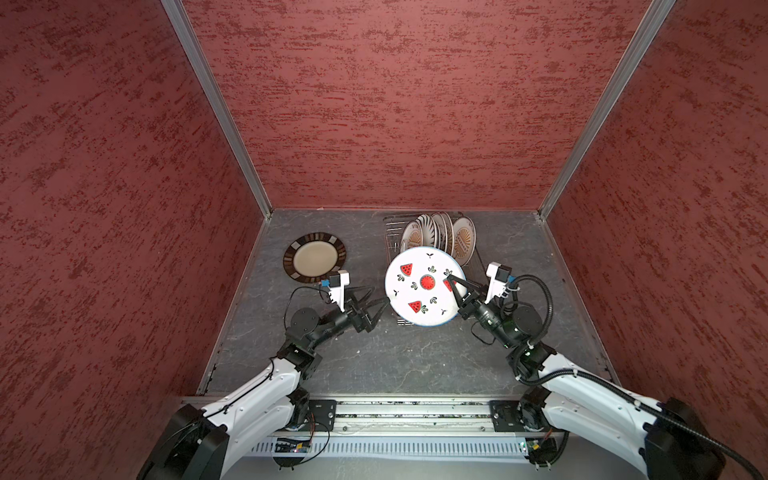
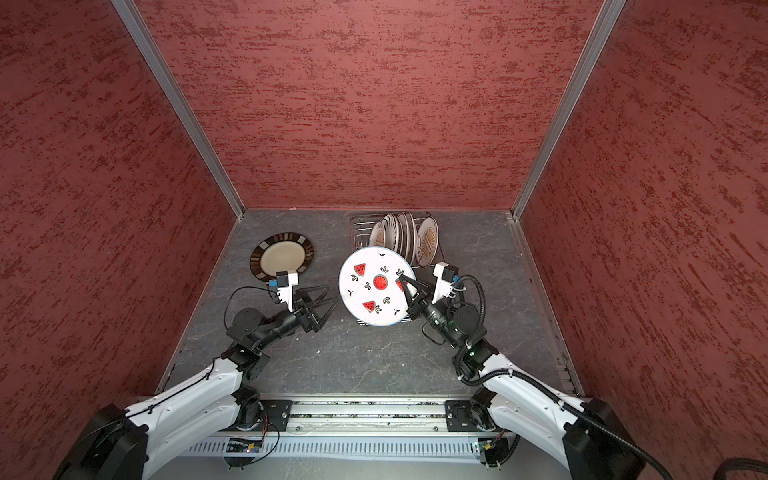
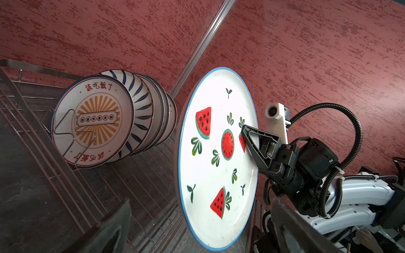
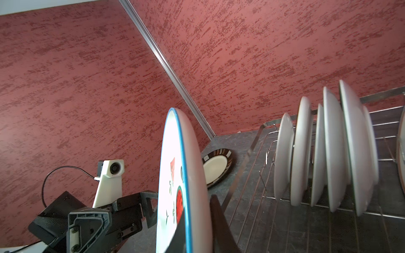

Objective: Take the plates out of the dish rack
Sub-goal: 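Carry the watermelon plate toward the left gripper while the left gripper reaches to it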

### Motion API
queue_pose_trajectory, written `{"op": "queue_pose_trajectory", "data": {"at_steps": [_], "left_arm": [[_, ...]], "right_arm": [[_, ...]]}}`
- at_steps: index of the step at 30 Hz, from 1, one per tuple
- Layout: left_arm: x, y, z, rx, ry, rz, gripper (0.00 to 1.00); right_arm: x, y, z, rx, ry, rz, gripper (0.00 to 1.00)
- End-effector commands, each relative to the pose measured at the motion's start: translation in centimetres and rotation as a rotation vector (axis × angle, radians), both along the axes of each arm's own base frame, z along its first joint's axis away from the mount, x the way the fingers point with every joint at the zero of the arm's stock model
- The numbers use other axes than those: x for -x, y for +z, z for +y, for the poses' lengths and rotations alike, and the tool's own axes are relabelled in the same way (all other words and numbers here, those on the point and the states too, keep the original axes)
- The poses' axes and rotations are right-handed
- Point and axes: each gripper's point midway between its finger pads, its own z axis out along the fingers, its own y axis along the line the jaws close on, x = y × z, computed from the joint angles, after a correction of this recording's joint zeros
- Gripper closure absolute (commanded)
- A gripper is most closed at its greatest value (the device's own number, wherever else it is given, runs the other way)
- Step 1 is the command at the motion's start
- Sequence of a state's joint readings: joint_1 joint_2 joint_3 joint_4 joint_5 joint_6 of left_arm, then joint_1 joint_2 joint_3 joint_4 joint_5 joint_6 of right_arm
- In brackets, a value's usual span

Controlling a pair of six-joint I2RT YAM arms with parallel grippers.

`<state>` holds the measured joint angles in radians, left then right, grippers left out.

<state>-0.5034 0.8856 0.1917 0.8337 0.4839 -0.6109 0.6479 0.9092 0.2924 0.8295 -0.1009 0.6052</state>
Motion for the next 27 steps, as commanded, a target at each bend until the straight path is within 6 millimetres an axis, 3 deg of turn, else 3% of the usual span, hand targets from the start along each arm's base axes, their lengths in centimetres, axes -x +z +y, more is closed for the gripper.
{"op": "queue_pose_trajectory", "data": {"at_steps": [1,6,12,27], "left_arm": [[0.0,1.7,-0.7,-0.001,-0.002,-0.07,0.0],[0.4,2.0,-1.8,0.02,-0.035,-0.063,0.01],[0.4,2.1,-1.5,0.06,-0.026,-0.037,0.29],[1.4,0.9,-2.7,-0.003,-0.125,0.031,0.63]], "right_arm": [[2.9,6.8,0.1,-0.201,0.132,-0.205,1.0],[3.6,6.9,2.0,-0.206,0.254,-0.24,1.0],[3.3,6.6,2.5,-0.208,0.267,-0.254,1.0],[1.2,5.5,1.7,-0.16,0.127,-0.24,1.0]]}}
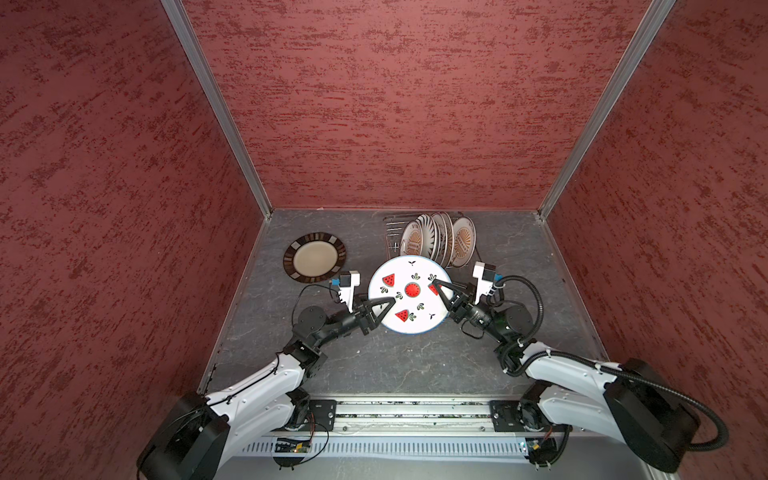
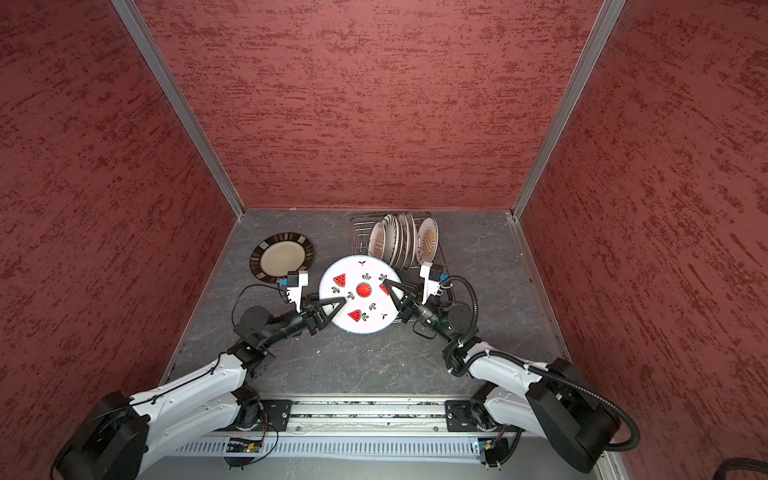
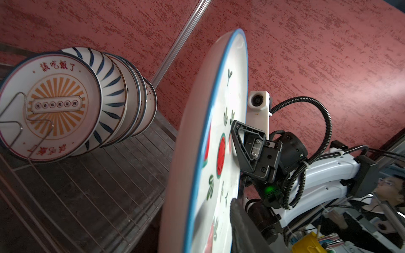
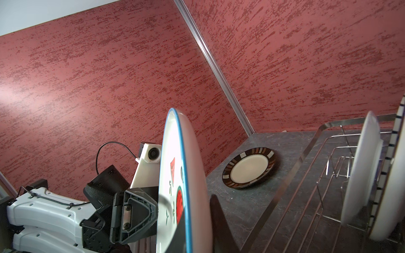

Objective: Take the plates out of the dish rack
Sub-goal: 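Carry the watermelon plate toward the left gripper while the left gripper reaches to it, then grasp the watermelon plate rim with the left gripper beside the right gripper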

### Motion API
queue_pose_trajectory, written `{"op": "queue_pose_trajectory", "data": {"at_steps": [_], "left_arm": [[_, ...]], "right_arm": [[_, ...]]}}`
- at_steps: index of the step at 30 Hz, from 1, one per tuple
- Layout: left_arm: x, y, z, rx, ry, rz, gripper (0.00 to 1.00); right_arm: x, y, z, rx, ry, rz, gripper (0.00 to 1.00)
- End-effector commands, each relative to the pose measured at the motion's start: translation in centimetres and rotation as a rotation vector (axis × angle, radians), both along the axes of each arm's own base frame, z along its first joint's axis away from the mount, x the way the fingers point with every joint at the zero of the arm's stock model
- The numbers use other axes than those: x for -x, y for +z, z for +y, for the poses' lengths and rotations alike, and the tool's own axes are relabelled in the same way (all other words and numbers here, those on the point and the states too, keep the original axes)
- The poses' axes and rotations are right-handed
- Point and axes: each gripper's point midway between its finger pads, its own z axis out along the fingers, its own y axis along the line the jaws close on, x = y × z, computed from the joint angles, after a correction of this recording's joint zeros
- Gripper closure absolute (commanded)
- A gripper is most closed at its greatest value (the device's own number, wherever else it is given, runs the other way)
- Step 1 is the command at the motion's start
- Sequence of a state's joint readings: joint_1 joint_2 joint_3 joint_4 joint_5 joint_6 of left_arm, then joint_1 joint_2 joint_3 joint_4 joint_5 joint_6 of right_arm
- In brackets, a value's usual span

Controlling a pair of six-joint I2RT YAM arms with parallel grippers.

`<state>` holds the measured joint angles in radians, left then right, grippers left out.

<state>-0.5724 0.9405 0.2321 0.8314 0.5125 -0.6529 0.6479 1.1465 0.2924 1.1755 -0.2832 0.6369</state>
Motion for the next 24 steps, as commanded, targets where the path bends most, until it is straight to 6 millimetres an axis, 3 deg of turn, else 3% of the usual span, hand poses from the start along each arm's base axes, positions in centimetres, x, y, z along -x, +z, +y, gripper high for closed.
{"op": "queue_pose_trajectory", "data": {"at_steps": [1,7,15,18,24], "left_arm": [[0.3,0.7,-0.3,-0.01,-0.024,-0.016,0.65],[-0.5,0.3,-0.2,-0.025,0.01,0.021,0.82],[-1.0,0.9,-0.2,-0.003,0.023,0.032,0.9],[-1.1,1.2,0.0,0.012,0.031,0.033,0.92],[-1.7,2.0,0.6,0.056,0.065,0.035,0.95]], "right_arm": [[0.2,5.1,-1.4,-0.128,-0.054,-0.132,1.0],[0.3,4.9,0.3,-0.089,0.02,-0.157,1.0],[-0.4,4.1,2.6,-0.041,0.102,-0.136,0.99],[-0.8,3.7,3.2,-0.015,0.116,-0.123,0.9],[-0.8,3.3,3.4,-0.002,0.121,-0.129,0.59]]}}
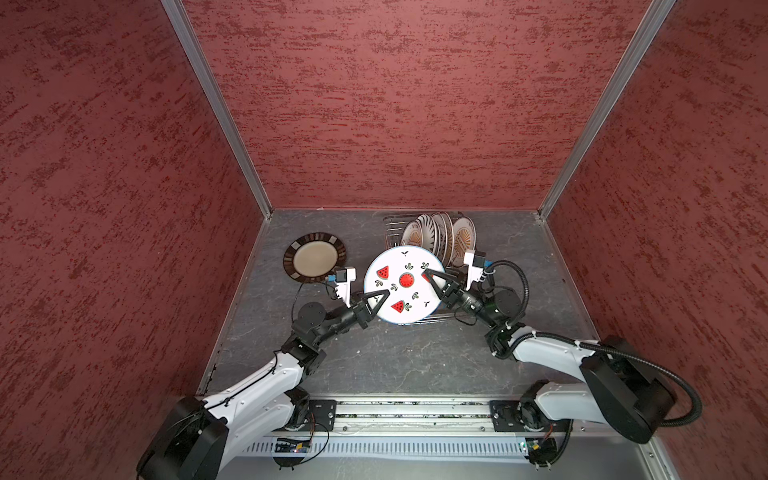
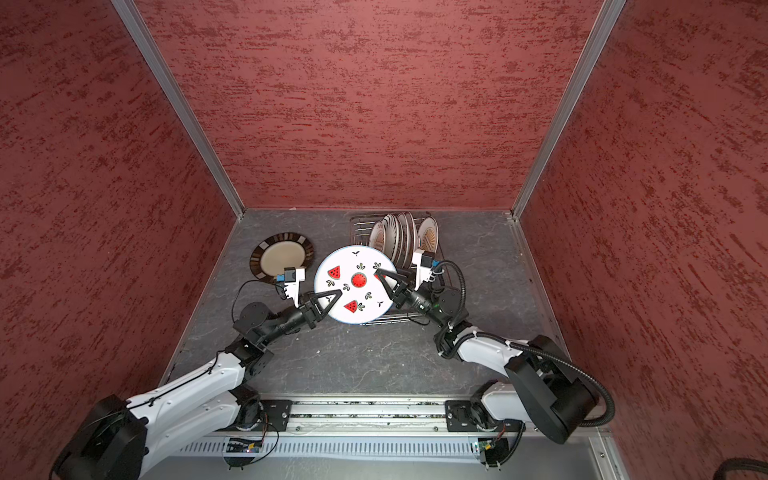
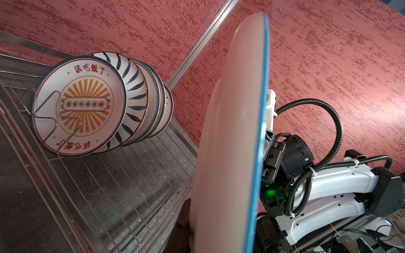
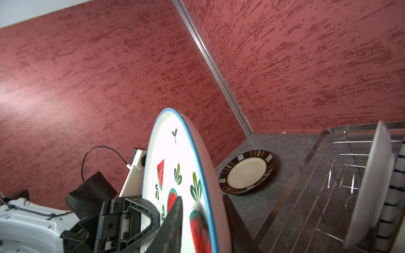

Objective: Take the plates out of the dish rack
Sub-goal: 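Grasp the watermelon plate rim with the left gripper beside the right gripper, then open the right gripper while the left gripper carries the plate toward the brown plate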

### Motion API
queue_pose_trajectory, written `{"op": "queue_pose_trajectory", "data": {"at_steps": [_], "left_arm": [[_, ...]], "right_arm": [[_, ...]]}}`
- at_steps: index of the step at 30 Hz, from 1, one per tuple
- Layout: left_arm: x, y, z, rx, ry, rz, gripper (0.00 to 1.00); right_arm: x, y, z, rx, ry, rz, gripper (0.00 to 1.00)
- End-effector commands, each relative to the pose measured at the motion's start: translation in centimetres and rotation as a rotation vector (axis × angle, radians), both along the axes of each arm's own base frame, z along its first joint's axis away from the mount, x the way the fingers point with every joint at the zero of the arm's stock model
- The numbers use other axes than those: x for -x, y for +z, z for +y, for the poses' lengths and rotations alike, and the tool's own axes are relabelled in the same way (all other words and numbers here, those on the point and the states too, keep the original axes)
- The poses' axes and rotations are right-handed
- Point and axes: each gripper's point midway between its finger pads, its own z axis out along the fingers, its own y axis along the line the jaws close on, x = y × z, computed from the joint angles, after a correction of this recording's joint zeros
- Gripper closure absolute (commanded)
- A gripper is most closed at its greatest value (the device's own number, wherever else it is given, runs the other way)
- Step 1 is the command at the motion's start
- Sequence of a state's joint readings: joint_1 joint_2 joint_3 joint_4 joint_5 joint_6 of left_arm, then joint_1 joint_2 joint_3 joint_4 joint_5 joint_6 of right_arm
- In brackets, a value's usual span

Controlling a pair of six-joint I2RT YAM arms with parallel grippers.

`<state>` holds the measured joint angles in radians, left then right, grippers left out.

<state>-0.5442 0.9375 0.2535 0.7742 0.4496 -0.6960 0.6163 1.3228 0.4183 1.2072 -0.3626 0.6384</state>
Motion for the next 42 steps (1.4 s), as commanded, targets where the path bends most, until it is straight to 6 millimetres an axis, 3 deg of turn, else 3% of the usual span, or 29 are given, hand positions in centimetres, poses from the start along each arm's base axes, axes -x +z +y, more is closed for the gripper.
{"op": "queue_pose_trajectory", "data": {"at_steps": [1,5,8,9,18,24,38,41,42], "left_arm": [[0.1,2.3,-0.4,0.054,-0.017,-0.035,0.95],[-0.3,2.5,0.4,0.086,0.016,-0.024,1.0],[-0.7,2.5,1.3,0.11,0.052,-0.011,1.0],[-0.9,2.5,1.7,0.116,0.064,-0.005,1.0],[-2.3,2.2,5.4,0.179,0.191,0.041,0.99],[-3.5,1.6,8.0,0.202,0.291,0.079,0.97],[-7.9,-1.6,16.2,0.295,0.606,0.245,0.97],[-8.8,-2.3,17.8,0.335,0.652,0.273,0.98],[-9.0,-2.6,18.3,0.345,0.668,0.286,0.98]], "right_arm": [[2.0,3.3,1.3,-0.032,0.08,-0.13,0.53],[2.1,3.1,1.1,-0.029,0.075,-0.134,0.32],[1.7,3.0,0.5,-0.033,0.035,-0.119,0.05],[1.6,2.9,0.4,-0.032,0.02,-0.113,0.01],[1.4,3.0,-1.7,-0.054,-0.089,-0.125,0.02],[0.6,2.9,-1.4,-0.018,-0.11,-0.105,0.03],[-1.8,0.4,5.8,0.258,-0.065,-0.076,0.01],[-1.7,0.1,8.1,0.288,0.01,-0.105,0.01],[-1.8,-0.8,9.3,0.306,0.054,-0.093,0.01]]}}
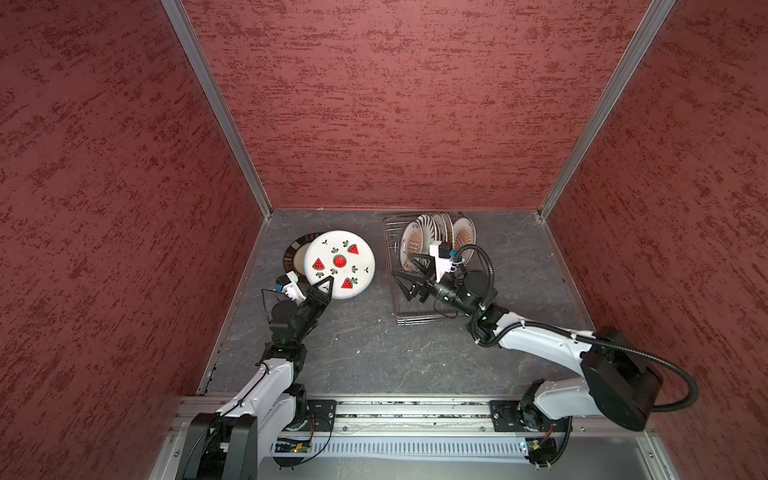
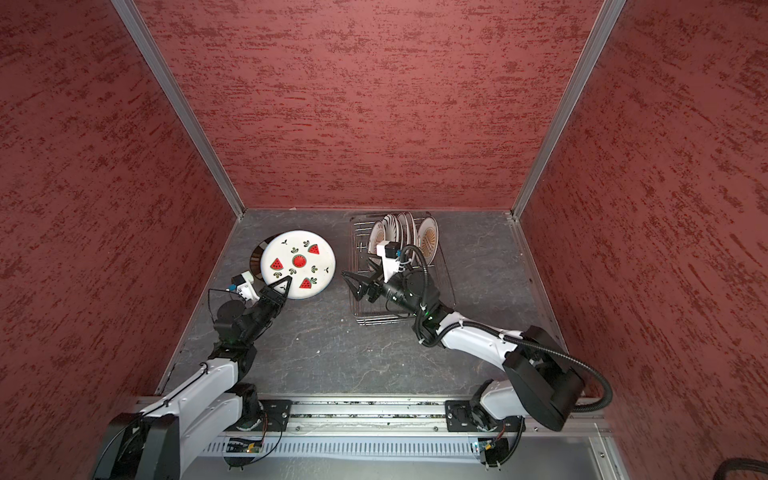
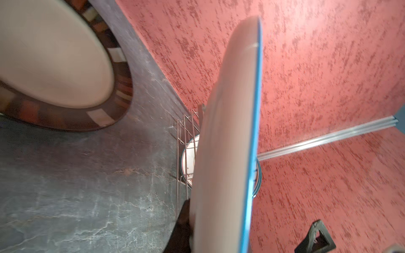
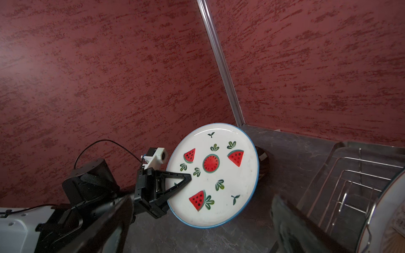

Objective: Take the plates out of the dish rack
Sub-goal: 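Open the right gripper while the left gripper carries the plate toward the brown plate, then lower the watermelon plate onto the brown plate with the left gripper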

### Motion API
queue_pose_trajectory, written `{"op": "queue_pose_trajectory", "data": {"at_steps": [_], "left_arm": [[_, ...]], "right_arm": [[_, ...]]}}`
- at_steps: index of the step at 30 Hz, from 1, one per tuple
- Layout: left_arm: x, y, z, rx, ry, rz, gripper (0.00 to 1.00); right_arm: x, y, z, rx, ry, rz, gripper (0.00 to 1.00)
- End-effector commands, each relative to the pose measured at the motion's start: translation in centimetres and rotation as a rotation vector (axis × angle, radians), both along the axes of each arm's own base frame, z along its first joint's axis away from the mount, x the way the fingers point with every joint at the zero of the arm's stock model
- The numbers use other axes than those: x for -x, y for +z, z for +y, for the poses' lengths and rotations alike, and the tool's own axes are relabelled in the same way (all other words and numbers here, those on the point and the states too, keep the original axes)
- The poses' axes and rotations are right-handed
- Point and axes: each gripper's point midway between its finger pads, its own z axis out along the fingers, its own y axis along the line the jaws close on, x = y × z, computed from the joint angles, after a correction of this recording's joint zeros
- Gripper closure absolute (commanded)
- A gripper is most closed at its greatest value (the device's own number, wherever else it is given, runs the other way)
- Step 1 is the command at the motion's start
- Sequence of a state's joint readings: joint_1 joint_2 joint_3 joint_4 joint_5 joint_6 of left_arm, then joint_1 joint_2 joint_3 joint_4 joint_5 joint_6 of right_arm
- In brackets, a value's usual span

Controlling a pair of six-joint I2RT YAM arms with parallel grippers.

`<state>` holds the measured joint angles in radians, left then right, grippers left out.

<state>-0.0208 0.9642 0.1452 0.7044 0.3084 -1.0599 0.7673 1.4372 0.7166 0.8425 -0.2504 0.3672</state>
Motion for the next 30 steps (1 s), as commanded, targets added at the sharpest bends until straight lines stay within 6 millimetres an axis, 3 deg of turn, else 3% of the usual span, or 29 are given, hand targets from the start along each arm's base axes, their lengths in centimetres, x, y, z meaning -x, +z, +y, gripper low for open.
{"op": "queue_pose_trajectory", "data": {"at_steps": [1,4,15,22,26,30], "left_arm": [[-1.2,4.2,1.8,0.066,0.07,-0.136,0.98],[-2.0,3.1,3.2,0.08,0.132,-0.091,1.0],[-4.5,2.3,5.9,0.104,0.247,-0.026,1.0],[-6.2,1.5,7.5,0.076,0.322,0.004,1.0],[-7.7,0.0,8.8,0.048,0.375,0.06,1.0],[-9.0,-1.4,8.9,0.07,0.363,0.076,1.0]], "right_arm": [[0.1,-1.6,3.1,0.083,0.103,-0.002,0.01],[-0.6,-2.8,5.1,0.12,0.123,0.027,0.01],[-5.8,-7.4,8.7,0.284,-0.048,0.078,0.01],[-7.1,-9.1,11.3,0.319,-0.041,0.098,0.01],[-7.5,-9.7,12.2,0.311,-0.025,0.112,0.01],[-8.2,-10.1,13.1,0.313,-0.023,0.123,0.01]]}}
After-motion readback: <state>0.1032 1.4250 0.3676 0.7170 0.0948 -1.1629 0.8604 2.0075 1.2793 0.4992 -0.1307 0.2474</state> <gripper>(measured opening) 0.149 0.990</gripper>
